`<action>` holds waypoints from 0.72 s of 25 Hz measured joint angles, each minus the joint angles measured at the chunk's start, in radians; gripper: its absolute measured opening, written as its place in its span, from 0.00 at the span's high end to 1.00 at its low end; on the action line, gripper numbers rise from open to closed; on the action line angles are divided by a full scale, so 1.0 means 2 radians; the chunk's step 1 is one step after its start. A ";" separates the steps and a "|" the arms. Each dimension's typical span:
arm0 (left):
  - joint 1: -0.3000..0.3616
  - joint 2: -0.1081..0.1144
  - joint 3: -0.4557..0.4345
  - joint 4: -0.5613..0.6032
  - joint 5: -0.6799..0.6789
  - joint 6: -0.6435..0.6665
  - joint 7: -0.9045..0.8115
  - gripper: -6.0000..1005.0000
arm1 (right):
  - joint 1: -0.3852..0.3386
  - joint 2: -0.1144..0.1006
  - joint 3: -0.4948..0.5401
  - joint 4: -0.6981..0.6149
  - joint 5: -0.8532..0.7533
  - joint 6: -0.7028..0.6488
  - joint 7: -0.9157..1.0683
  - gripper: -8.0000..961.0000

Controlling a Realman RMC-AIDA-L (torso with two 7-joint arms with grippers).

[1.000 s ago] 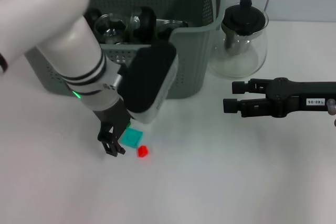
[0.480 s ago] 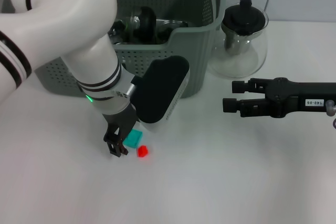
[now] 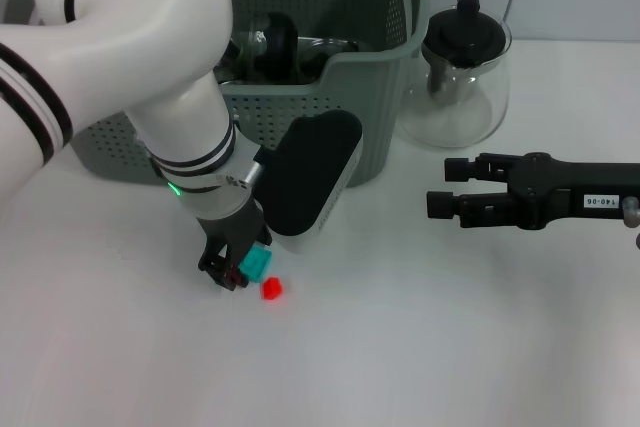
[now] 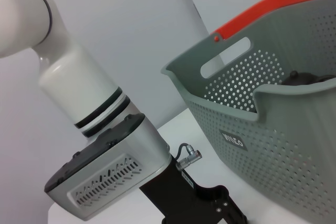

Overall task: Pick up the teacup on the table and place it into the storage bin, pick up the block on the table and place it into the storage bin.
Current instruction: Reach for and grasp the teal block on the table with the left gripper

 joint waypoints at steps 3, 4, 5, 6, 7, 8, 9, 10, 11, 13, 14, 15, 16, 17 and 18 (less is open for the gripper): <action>0.000 0.000 0.000 -0.001 -0.001 -0.002 0.000 0.33 | 0.000 0.000 0.000 0.000 0.000 0.000 0.000 0.02; 0.000 0.000 0.000 -0.001 -0.001 -0.002 0.000 0.36 | 0.000 0.000 0.000 0.000 0.000 0.000 -0.001 0.02; 0.000 0.000 0.000 -0.001 -0.001 -0.002 0.000 0.40 | 0.000 0.000 0.000 0.000 0.000 0.000 -0.001 0.02; 0.000 0.000 0.000 -0.001 -0.001 -0.002 0.000 0.44 | 0.000 0.000 0.000 0.000 0.000 0.000 -0.001 0.02; -0.001 -0.001 0.000 -0.003 -0.001 -0.002 0.000 0.44 | 0.000 0.000 0.000 0.000 0.000 0.000 -0.001 0.02; -0.002 -0.001 0.000 -0.005 -0.001 -0.003 0.000 0.45 | 0.000 0.000 0.000 0.000 0.000 0.000 -0.002 0.02; -0.003 -0.001 0.000 -0.008 -0.001 -0.003 0.000 0.45 | 0.000 0.000 0.000 0.000 0.000 0.000 -0.002 0.02; -0.004 -0.001 0.000 -0.010 -0.001 -0.004 0.000 0.46 | 0.000 0.000 0.000 0.000 0.000 0.000 -0.003 0.02; -0.005 -0.001 0.000 -0.012 -0.001 -0.004 0.000 0.46 | 0.000 0.000 0.000 0.000 0.000 0.000 -0.004 0.02; -0.005 -0.001 0.000 -0.013 0.000 -0.004 -0.001 0.47 | 0.000 0.000 0.000 0.000 0.000 0.000 -0.004 0.02; -0.005 -0.001 0.000 -0.013 0.000 -0.004 -0.001 0.48 | 0.000 0.000 0.000 0.000 0.000 0.000 -0.004 0.02; -0.005 -0.001 0.000 -0.013 0.000 -0.004 -0.001 0.48 | -0.001 0.000 0.000 0.000 0.000 0.000 -0.005 0.02; -0.005 -0.001 -0.001 -0.013 0.000 -0.004 -0.001 0.49 | -0.001 0.000 0.000 0.000 0.000 0.000 -0.005 0.02; -0.005 -0.001 -0.002 -0.013 0.000 -0.004 -0.001 0.49 | -0.001 0.000 0.000 0.000 0.000 0.000 -0.005 0.02; -0.005 -0.001 -0.002 -0.013 0.000 -0.004 -0.002 0.50 | -0.001 0.000 0.000 0.000 0.000 0.000 -0.005 0.02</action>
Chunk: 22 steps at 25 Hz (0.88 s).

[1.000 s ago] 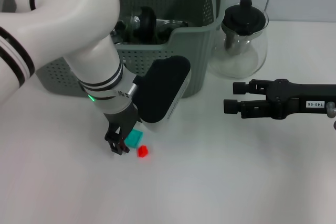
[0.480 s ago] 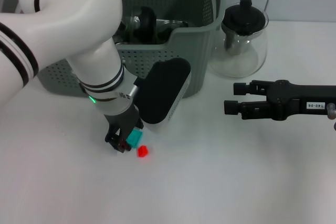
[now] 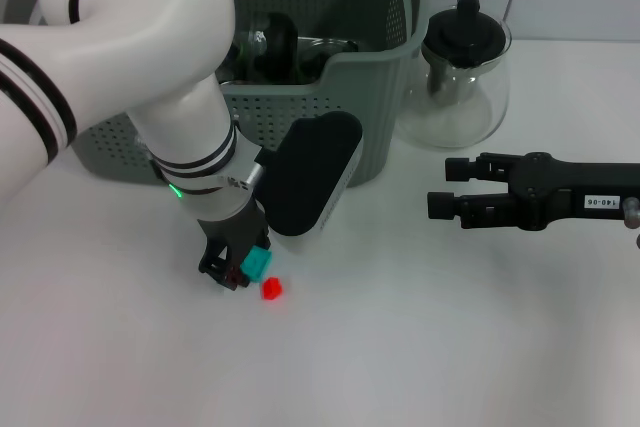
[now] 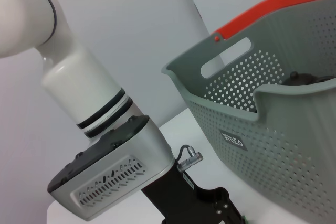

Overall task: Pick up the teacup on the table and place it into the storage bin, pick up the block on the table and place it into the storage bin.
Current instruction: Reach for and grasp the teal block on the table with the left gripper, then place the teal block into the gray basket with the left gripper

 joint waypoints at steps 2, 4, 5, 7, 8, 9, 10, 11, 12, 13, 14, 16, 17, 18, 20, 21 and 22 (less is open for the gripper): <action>0.000 0.000 0.000 0.000 0.000 0.000 -0.004 0.51 | 0.000 0.000 0.001 0.000 0.000 0.000 0.000 0.02; 0.000 0.000 0.002 0.000 0.000 0.000 -0.009 0.52 | 0.000 0.000 0.002 0.000 0.000 -0.001 -0.001 0.02; 0.000 0.000 0.002 0.000 0.001 0.001 -0.012 0.53 | 0.000 0.000 0.003 0.000 0.000 -0.002 -0.002 0.02; 0.000 0.000 0.000 0.005 0.001 0.008 -0.017 0.54 | -0.001 -0.001 0.004 0.000 0.000 -0.003 -0.003 0.02; 0.000 0.000 -0.003 0.010 0.001 0.016 -0.019 0.55 | -0.001 -0.001 0.004 0.000 0.000 -0.003 -0.003 0.02; 0.003 0.000 -0.012 0.021 -0.001 0.032 -0.022 0.56 | -0.001 -0.001 0.004 0.000 0.000 -0.004 -0.003 0.02; 0.005 0.000 -0.022 0.033 -0.002 0.046 -0.024 0.57 | -0.001 -0.001 0.004 0.000 0.000 -0.004 -0.005 0.02; 0.009 0.000 -0.041 0.051 -0.006 0.071 -0.026 0.58 | -0.002 -0.001 0.005 0.000 0.000 -0.004 -0.006 0.02; 0.015 0.000 -0.065 0.072 -0.015 0.100 -0.028 0.59 | -0.002 -0.001 0.005 0.000 0.000 -0.004 -0.007 0.02; 0.021 0.000 -0.092 0.094 -0.026 0.129 -0.029 0.59 | -0.002 -0.001 0.005 0.000 0.000 -0.004 -0.008 0.02; 0.025 0.000 -0.121 0.113 -0.039 0.154 -0.032 0.59 | -0.002 -0.002 0.005 0.000 0.000 -0.004 -0.008 0.02; 0.035 0.001 -0.199 0.154 -0.071 0.205 -0.043 0.59 | -0.002 -0.003 0.005 0.000 0.000 -0.005 -0.008 0.02; 0.038 0.002 -0.245 0.171 -0.091 0.228 -0.052 0.59 | -0.002 -0.003 0.005 0.000 0.000 -0.006 -0.008 0.02; 0.038 0.003 -0.287 0.186 -0.109 0.244 -0.060 0.59 | -0.002 -0.004 0.005 -0.001 0.000 -0.006 -0.009 0.02; 0.036 0.006 -0.372 0.210 -0.147 0.267 -0.089 0.59 | -0.002 -0.004 0.005 -0.002 0.000 -0.007 -0.009 0.02; 0.032 0.012 -0.416 0.221 -0.171 0.272 -0.115 0.59 | -0.002 -0.004 0.005 -0.002 0.000 -0.007 -0.010 0.02; 0.028 0.020 -0.444 0.227 -0.192 0.272 -0.142 0.59 | -0.002 -0.004 0.005 -0.002 0.000 -0.007 -0.010 0.02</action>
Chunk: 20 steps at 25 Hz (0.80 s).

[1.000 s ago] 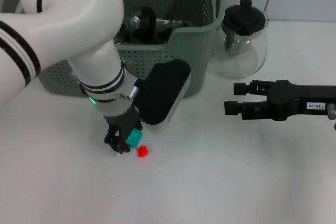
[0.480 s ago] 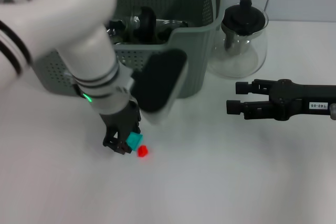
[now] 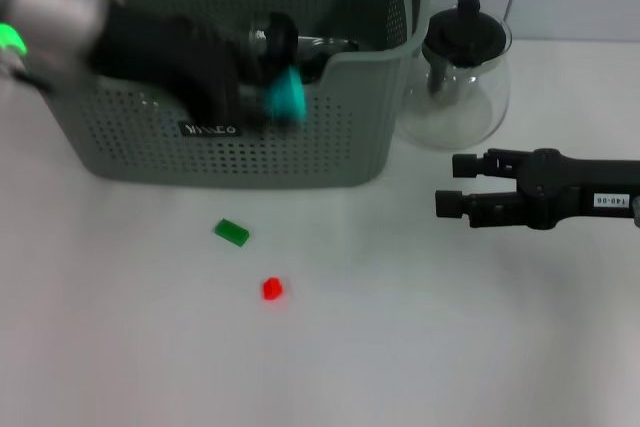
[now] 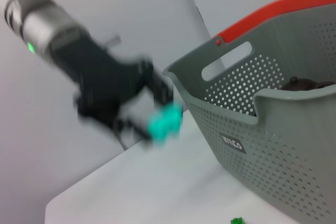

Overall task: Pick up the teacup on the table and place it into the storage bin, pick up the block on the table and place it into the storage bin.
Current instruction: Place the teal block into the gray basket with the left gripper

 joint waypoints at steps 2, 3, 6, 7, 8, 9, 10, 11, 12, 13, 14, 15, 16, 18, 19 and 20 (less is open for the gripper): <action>-0.006 0.019 -0.028 0.004 -0.041 -0.017 -0.055 0.59 | 0.000 0.000 0.000 0.000 0.000 -0.001 -0.003 0.02; -0.006 0.019 -0.028 0.004 -0.041 -0.017 -0.055 0.59 | 0.000 -0.001 0.000 0.000 0.000 -0.001 -0.005 0.02; -0.010 0.048 0.009 -0.002 -0.038 -0.138 -0.141 0.59 | 0.001 -0.001 0.001 0.001 0.000 -0.003 -0.010 0.02; -0.012 0.052 0.027 -0.007 -0.019 -0.172 -0.159 0.59 | 0.002 -0.001 0.001 0.002 0.000 -0.003 -0.011 0.02; -0.014 0.056 0.052 -0.016 0.007 -0.210 -0.178 0.59 | 0.002 -0.001 0.001 0.003 -0.001 -0.003 -0.011 0.02; -0.018 0.061 0.073 -0.028 0.033 -0.242 -0.195 0.59 | 0.002 -0.001 0.001 0.003 -0.001 -0.003 -0.011 0.02; -0.021 0.063 0.085 -0.039 0.049 -0.259 -0.204 0.59 | 0.002 -0.001 0.001 0.003 -0.001 -0.003 -0.011 0.02; -0.027 0.065 0.096 -0.052 0.068 -0.277 -0.212 0.59 | 0.002 -0.001 0.001 0.003 -0.001 -0.003 -0.011 0.02; -0.035 0.065 0.103 -0.070 0.088 -0.295 -0.218 0.59 | 0.001 -0.001 0.001 0.003 0.000 -0.003 -0.011 0.02; -0.043 0.065 0.104 -0.087 0.102 -0.305 -0.220 0.59 | 0.001 -0.001 0.001 0.003 0.000 -0.003 -0.010 0.02; -0.050 0.064 0.105 -0.101 0.115 -0.312 -0.220 0.59 | 0.000 -0.001 0.001 0.003 0.000 -0.003 -0.009 0.02; -0.054 0.064 0.107 -0.111 0.124 -0.317 -0.221 0.59 | 0.000 -0.001 0.001 0.003 0.000 -0.003 -0.008 0.02; -0.060 0.062 0.109 -0.123 0.137 -0.323 -0.221 0.59 | 0.000 -0.001 0.001 0.003 0.000 -0.003 -0.008 0.02; -0.068 0.059 0.114 -0.135 0.156 -0.331 -0.223 0.59 | 0.000 -0.002 0.001 0.003 0.000 -0.003 -0.007 0.02; -0.070 0.058 0.116 -0.138 0.165 -0.334 -0.225 0.59 | 0.000 -0.002 0.001 0.003 0.000 -0.003 -0.007 0.02; -0.071 0.056 0.117 -0.140 0.174 -0.337 -0.228 0.59 | 0.000 -0.002 0.001 0.003 0.000 -0.003 -0.007 0.02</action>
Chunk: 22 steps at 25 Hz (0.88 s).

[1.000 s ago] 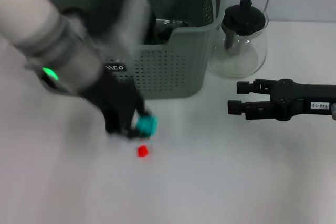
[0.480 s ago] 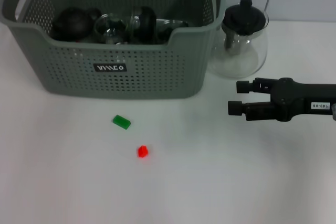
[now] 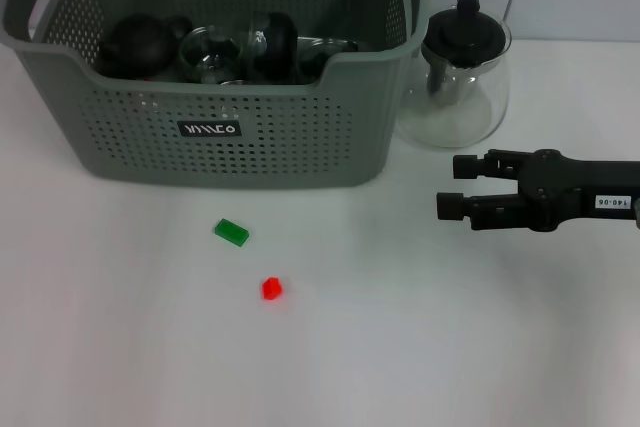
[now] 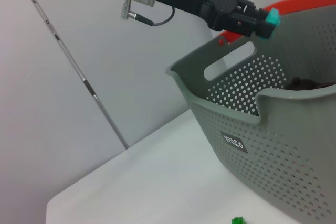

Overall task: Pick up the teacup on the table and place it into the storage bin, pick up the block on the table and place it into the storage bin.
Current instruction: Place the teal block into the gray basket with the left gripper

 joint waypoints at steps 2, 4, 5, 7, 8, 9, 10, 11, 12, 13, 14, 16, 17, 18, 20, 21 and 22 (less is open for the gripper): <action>-0.001 -0.004 0.002 0.000 0.016 -0.003 -0.007 0.59 | 0.000 0.000 0.000 0.000 -0.001 0.000 0.000 0.02; -0.002 -0.006 0.003 0.000 0.026 -0.003 -0.011 0.59 | 0.000 0.000 0.000 0.000 -0.002 0.000 0.000 0.02; -0.001 -0.007 0.003 0.000 0.030 -0.002 -0.012 0.59 | 0.000 0.000 0.000 0.000 -0.002 0.000 0.000 0.02; 0.000 -0.007 0.003 0.000 0.035 -0.001 -0.015 0.58 | 0.000 0.000 0.000 0.000 -0.002 0.000 0.000 0.02; 0.001 -0.007 0.003 0.000 0.038 -0.001 -0.017 0.57 | 0.000 0.000 0.000 0.000 -0.002 0.000 0.000 0.02; 0.001 -0.007 0.003 0.000 0.040 -0.002 -0.019 0.55 | 0.000 0.000 0.000 0.000 -0.002 -0.001 0.001 0.02; 0.002 -0.008 0.003 0.000 0.042 -0.002 -0.020 0.54 | 0.000 0.000 0.000 0.000 -0.002 -0.001 0.001 0.02; 0.003 -0.008 0.003 0.001 0.043 -0.002 -0.022 0.53 | 0.000 0.000 0.000 0.000 -0.002 -0.001 0.001 0.02; 0.004 -0.008 0.003 0.001 0.043 -0.002 -0.022 0.52 | 0.001 0.000 0.000 0.000 -0.002 -0.001 0.001 0.02; 0.005 -0.008 0.003 0.001 0.043 -0.002 -0.022 0.51 | 0.001 0.000 0.000 0.000 -0.003 -0.001 0.001 0.02; 0.005 -0.009 0.003 0.002 0.043 -0.001 -0.021 0.50 | 0.002 0.000 0.000 0.000 -0.003 -0.001 0.001 0.02; 0.005 -0.011 0.003 0.004 0.043 0.000 -0.018 0.48 | 0.002 0.000 0.000 0.000 -0.003 -0.001 0.001 0.02; 0.006 -0.012 0.004 0.006 0.043 0.001 -0.017 0.47 | 0.003 0.000 0.000 0.000 -0.003 -0.001 0.001 0.02; 0.006 -0.014 0.004 0.008 0.043 0.003 -0.015 0.45 | 0.003 0.000 0.000 0.000 -0.003 -0.001 0.001 0.02; 0.009 -0.015 0.004 0.016 0.041 0.006 -0.012 0.43 | 0.003 0.000 0.000 -0.001 -0.003 -0.001 0.001 0.02; 0.011 -0.016 0.005 0.023 0.038 0.010 -0.010 0.42 | 0.003 0.000 0.000 -0.001 -0.003 -0.001 0.001 0.02; 0.015 -0.017 0.003 0.035 0.033 0.015 -0.008 0.41 | 0.003 0.000 0.000 -0.001 -0.003 -0.001 0.001 0.02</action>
